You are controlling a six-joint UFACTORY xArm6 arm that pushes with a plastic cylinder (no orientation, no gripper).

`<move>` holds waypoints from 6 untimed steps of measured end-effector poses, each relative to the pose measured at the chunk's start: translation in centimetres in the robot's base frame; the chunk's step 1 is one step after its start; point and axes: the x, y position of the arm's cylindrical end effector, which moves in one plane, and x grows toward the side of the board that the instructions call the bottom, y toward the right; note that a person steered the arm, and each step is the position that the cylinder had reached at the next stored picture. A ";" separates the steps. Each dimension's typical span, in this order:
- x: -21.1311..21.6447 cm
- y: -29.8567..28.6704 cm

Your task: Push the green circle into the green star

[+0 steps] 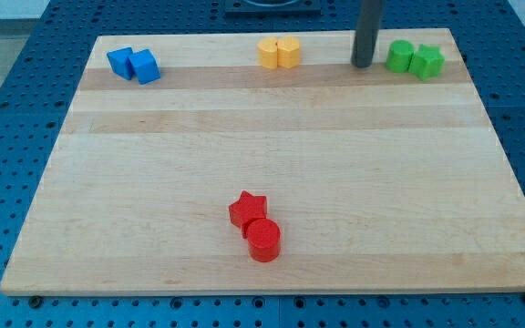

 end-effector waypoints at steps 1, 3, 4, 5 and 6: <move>-0.7 0.4; -2.0 6.7; -2.0 6.7; -4.2 7.0; -6.8 12.9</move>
